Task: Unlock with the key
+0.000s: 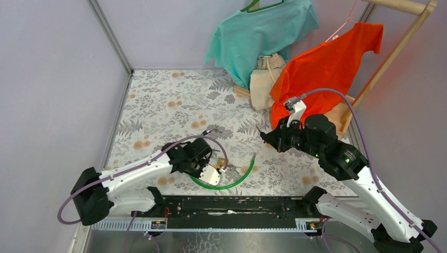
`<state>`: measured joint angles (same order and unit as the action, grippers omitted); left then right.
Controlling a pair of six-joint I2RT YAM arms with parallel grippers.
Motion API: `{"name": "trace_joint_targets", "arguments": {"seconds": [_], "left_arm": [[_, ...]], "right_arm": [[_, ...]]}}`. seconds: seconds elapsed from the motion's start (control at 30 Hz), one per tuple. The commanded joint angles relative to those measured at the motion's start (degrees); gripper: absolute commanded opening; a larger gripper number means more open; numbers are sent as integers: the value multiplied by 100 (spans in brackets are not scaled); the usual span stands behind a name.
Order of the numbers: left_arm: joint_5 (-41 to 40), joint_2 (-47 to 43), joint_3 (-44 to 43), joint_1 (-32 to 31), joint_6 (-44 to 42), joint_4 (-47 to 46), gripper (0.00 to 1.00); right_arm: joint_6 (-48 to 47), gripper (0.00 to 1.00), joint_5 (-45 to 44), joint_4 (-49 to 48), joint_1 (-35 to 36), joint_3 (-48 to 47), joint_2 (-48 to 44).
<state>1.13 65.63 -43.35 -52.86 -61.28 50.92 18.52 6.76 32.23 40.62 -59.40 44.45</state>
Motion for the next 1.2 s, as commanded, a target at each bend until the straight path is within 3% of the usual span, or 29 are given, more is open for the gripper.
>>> {"name": "trace_joint_targets", "arguments": {"seconds": [0.0, 0.53, 0.87, 1.03, 1.17], "left_arm": [[-39, 547, -325, -63, 57, 525, 16], [371, 1363, -1387, -98, 432, 1542, 14], [378, 1867, -1609, -98, 503, 1470, 18], [251, 1985, -1667, -127, 585, 1238, 52], [174, 1933, -1621, -251, 657, 1187, 73]], "right_arm": [[64, 0, 74, -353, 7, -12, -72], [64, 0, 97, -384, 7, 55, -123], [81, 0, 115, -402, 5, 67, -156], [82, 0, 84, -364, 7, 76, -197], [56, 0, 46, -340, 7, 68, -217]]}}
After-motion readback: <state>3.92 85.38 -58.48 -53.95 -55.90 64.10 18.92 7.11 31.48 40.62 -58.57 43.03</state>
